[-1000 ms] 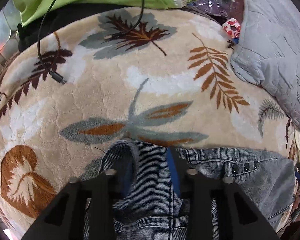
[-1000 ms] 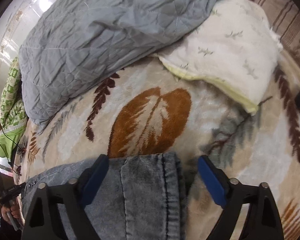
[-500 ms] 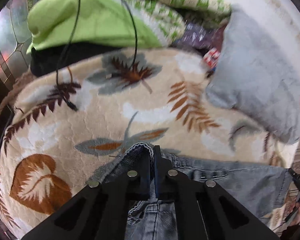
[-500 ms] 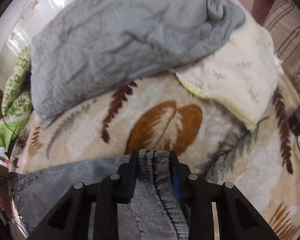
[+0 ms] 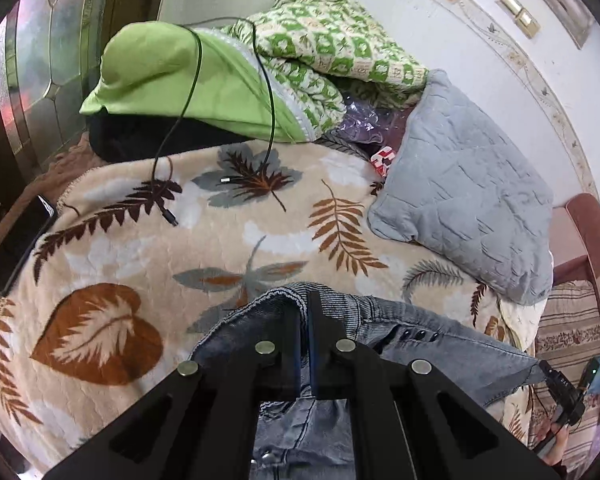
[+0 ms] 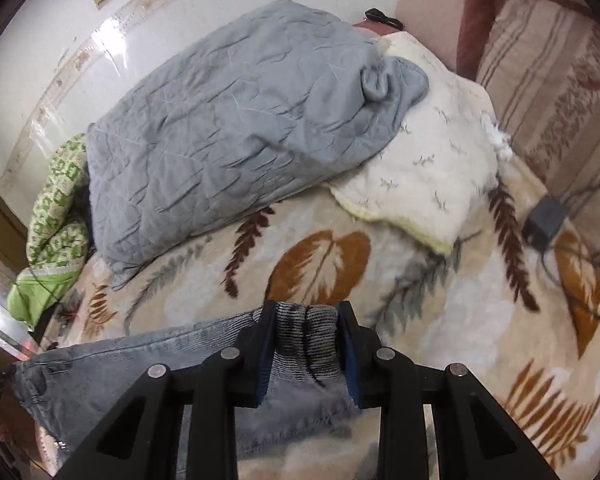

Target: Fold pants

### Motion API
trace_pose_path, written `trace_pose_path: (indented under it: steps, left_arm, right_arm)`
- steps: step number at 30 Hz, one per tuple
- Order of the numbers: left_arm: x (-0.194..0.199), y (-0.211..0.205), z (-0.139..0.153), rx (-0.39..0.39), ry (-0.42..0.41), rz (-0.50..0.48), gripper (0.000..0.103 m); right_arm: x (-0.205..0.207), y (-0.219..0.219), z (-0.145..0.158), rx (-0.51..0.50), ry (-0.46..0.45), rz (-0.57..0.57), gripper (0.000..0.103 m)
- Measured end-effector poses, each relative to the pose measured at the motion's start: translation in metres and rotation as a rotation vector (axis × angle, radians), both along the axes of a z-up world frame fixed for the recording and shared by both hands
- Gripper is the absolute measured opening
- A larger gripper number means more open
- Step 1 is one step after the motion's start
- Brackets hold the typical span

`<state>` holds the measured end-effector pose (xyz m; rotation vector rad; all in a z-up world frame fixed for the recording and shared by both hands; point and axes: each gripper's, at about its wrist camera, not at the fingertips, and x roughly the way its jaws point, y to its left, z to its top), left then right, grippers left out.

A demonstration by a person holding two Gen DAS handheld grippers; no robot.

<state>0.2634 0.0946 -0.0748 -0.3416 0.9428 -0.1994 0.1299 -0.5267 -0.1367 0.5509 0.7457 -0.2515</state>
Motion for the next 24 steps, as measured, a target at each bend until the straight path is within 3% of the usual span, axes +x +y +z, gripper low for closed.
trace_pose_path:
  steps: [7, 12, 19, 24]
  left_arm:
    - [-0.045, 0.006, 0.025, -0.011, -0.078, -0.054, 0.002]
    - [-0.098, 0.015, 0.021, 0.009, -0.106, -0.1, 0.002]
    - [-0.182, 0.044, -0.015, 0.031, -0.107, -0.123, 0.003]
    - [-0.222, 0.06, -0.07, 0.046, -0.018, -0.107, 0.003]
  right_arm:
    - [-0.059, 0.004, 0.011, -0.007, -0.05, -0.002, 0.031]
    - [-0.111, 0.005, -0.001, 0.007, -0.042, 0.015, 0.031]
    - [-0.199, 0.02, -0.027, 0.026, -0.029, 0.028, 0.031]
    - [-0.24, 0.041, -0.058, 0.031, 0.037, 0.058, 0.031]
